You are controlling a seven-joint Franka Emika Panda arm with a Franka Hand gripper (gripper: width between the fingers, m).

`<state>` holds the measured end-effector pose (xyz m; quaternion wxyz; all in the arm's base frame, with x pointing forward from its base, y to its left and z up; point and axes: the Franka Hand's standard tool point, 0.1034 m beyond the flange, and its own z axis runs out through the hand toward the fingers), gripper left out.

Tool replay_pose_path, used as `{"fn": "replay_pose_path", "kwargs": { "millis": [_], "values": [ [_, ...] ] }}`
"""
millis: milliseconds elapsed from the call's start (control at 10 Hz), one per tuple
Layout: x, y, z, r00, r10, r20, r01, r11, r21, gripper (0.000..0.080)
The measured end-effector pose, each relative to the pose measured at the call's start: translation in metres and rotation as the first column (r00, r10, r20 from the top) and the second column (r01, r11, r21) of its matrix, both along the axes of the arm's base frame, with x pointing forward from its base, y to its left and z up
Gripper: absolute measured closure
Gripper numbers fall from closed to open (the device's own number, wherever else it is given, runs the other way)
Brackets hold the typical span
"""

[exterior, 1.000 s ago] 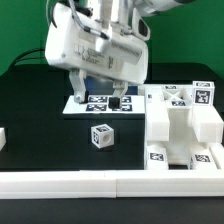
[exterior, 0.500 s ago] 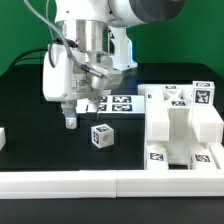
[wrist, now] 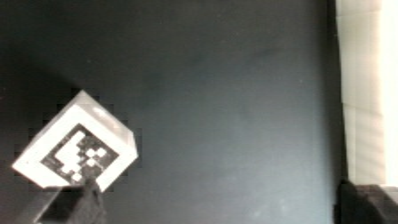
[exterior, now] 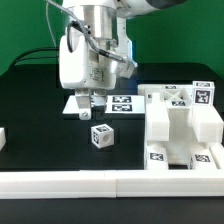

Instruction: Assemble chair

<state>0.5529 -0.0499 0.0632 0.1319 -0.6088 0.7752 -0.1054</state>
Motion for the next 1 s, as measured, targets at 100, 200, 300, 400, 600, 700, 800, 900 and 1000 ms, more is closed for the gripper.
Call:
{"fn": "replay_pose_path", "kwargs": {
  "millis": [100,200,300,400,600,700,800,900,1000],
  "values": [
    [-0.001,-0.001,-0.001,1.000,-0.001,-0.003,0.001,1.000,-0.001,0.0150],
    [-0.001,-0.002,-0.001,1.000,-0.001,-0.003,0.001,1.000,-0.002,0.0150],
    [0.005,-0.004,0.006,0.994,0.111,0.002,-0.111,0.993,-0.027,0.0150],
    [0.006,-0.010,0.009,0.971,0.240,-0.001,-0.239,0.968,-0.079,0.0150],
    [0.005,-0.019,0.007,0.836,0.546,-0.057,-0.546,0.816,-0.190,0.0150],
    [0.006,-0.020,0.008,0.825,0.561,-0.063,-0.561,0.802,-0.206,0.0150],
    [0.006,-0.021,0.007,0.805,0.588,-0.073,-0.589,0.779,-0.216,0.0150],
    [0.006,-0.022,0.007,0.794,0.603,-0.079,-0.603,0.766,-0.221,0.0150],
    [0.004,-0.021,0.006,0.795,0.602,-0.072,-0.603,0.774,-0.194,0.0150]
  ]
}}
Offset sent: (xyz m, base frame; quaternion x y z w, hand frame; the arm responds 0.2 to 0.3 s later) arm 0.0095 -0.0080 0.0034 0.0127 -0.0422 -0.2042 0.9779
